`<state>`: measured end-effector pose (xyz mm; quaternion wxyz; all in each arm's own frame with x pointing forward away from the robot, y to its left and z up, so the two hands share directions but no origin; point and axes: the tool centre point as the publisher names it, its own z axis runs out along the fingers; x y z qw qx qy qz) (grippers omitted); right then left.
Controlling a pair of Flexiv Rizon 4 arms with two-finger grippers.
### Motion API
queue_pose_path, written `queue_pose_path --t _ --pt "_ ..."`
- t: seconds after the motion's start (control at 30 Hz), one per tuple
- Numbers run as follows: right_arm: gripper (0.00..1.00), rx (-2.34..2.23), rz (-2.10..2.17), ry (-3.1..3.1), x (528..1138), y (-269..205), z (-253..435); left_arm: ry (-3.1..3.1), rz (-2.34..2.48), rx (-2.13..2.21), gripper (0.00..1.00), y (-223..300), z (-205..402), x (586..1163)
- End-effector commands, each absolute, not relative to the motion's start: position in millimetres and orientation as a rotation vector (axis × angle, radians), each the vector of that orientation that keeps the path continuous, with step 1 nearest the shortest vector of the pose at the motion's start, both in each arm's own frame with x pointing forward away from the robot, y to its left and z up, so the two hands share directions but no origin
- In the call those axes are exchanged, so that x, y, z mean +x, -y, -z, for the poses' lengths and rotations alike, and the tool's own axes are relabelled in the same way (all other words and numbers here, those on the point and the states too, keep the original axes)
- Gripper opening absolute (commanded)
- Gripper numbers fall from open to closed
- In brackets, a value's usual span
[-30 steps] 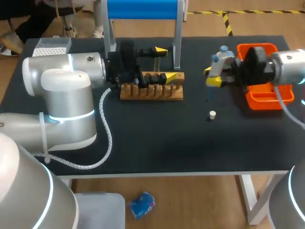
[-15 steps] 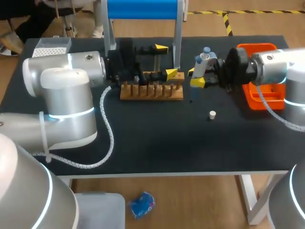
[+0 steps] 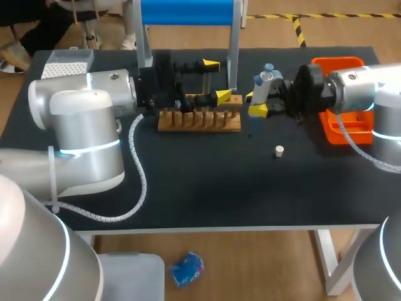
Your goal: Invert the test tube, pick up the pipette, mount the tip to pipette, aspirate from beaker and dispense into the tube, eject the tip, return the pipette, and cap with the stopper.
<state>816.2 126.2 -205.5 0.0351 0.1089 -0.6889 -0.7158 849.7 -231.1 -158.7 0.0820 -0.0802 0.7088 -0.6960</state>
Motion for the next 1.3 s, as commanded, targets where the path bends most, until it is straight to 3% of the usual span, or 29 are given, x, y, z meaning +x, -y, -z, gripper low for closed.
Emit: queue_pose_path --t 0.03,1.3 --pt "0.0 0.323 2.191 2.098 826.1 -136.1 209.5 -2.114 2.079 -0.24 1.0 230.4 159.3 848.6" --pt "0.0 0.33 2.148 2.082 848.0 -205.7 190.5 -2.114 2.079 -0.24 1.0 230.4 159.3 848.6"
